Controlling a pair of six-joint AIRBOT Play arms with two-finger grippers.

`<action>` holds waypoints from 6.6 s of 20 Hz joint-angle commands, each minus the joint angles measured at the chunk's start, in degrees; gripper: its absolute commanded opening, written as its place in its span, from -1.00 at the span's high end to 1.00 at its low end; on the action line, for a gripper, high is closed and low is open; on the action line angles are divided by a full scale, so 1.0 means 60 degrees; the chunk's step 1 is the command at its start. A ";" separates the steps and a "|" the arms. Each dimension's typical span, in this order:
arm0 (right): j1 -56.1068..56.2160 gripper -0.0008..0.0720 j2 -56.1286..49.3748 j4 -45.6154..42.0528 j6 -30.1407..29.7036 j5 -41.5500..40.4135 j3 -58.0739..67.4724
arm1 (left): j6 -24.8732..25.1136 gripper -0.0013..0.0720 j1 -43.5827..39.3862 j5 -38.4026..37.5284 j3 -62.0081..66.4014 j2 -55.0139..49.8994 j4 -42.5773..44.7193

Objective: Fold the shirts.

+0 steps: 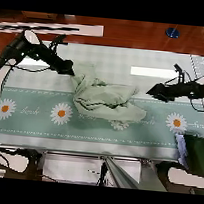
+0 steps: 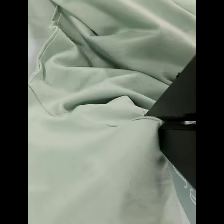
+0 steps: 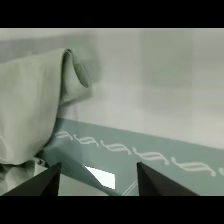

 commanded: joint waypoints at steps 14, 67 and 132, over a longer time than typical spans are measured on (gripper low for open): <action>0.2517 0.90 -0.1446 0.3282 -0.0215 -0.2455 -0.0127 | 0.0251 0.91 0.0018 -0.0076 0.0011 0.0127 0.0000; 0.0135 0.90 -0.1177 -0.3064 0.2062 0.2164 0.6747 | 0.0506 0.91 -0.0991 0.4386 -0.2608 0.2925 -0.0317; -0.5737 -0.38 0.1242 -0.3636 -0.0120 0.4299 -0.0572 | 0.1912 0.91 0.1089 0.0674 -0.8652 0.2765 -0.1825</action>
